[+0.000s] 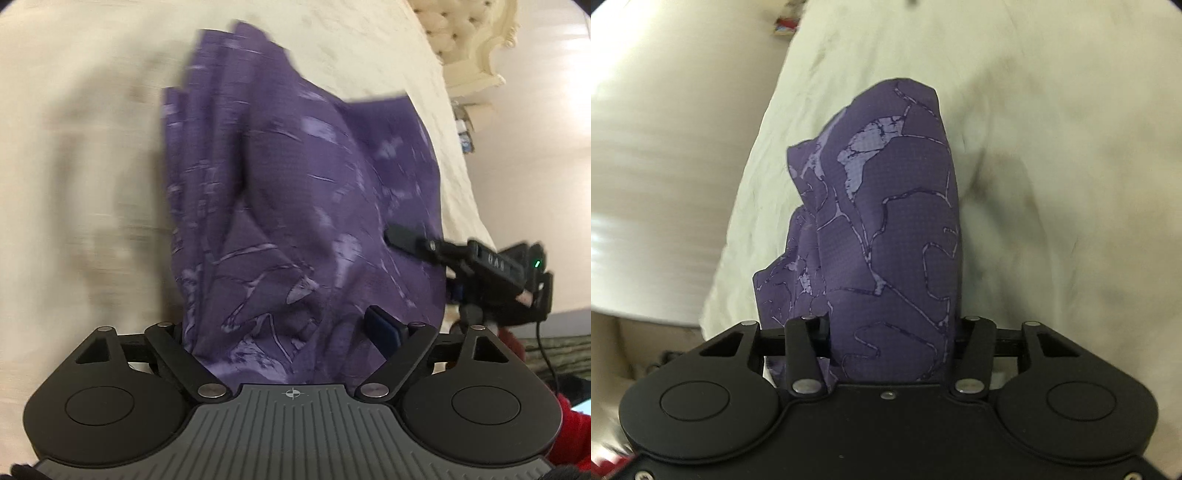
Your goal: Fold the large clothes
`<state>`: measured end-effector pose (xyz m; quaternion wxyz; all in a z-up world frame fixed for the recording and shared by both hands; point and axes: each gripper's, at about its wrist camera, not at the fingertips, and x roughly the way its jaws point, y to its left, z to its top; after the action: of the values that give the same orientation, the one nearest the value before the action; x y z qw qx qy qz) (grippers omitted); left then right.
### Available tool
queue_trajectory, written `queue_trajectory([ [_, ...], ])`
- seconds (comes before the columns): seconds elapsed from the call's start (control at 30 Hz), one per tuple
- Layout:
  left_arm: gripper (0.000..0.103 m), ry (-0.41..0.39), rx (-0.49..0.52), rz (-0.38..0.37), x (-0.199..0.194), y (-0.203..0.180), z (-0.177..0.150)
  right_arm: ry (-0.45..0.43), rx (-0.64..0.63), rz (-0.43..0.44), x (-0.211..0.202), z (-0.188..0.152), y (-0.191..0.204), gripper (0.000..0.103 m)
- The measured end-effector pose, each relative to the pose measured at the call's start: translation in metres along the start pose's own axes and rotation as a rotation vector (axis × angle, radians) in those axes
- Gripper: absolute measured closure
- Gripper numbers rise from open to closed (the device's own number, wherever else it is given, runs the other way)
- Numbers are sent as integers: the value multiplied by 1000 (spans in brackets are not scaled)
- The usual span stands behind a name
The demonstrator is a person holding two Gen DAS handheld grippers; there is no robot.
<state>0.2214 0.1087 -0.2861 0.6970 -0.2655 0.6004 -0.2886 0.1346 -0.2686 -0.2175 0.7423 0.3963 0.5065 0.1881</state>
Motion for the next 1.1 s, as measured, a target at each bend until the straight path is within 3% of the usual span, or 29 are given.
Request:
queue_trajectory([
  [0.17,18,-23,29,-58,61,-60,15,-31,-119,-75,-54,46,-13,47],
  [0.33,18,-31,130,-90,134,-131,61,-95,-131,-175,-122,104,-58,46],
  [0.5,18,-15,230,-26,195,-186,100,-159,-113,-276,-167,156,-95,40],
  [0.57,18,-25,240,62,208,-196,105,-157,-106,-340,-172,167,-107,25],
  [0.67,17,-48,230,190,209,-196,99,-143,-117,-481,-168,165,-116,24],
  [0.77,17,-63,281,261,194,-198,87,-206,-64,-454,-191,149,-126,22],
  [0.93,18,-180,511,379,154,-231,74,-340,-35,-423,-230,138,-133,20],
  [1.0,18,-246,596,369,147,-253,69,-361,-57,-405,-229,136,-128,30],
  [1.07,18,-285,677,334,152,-277,70,-370,-103,-403,-227,134,-118,51],
  [1.1,18,-292,713,318,156,-284,71,-369,-125,-411,-223,135,-112,54],
])
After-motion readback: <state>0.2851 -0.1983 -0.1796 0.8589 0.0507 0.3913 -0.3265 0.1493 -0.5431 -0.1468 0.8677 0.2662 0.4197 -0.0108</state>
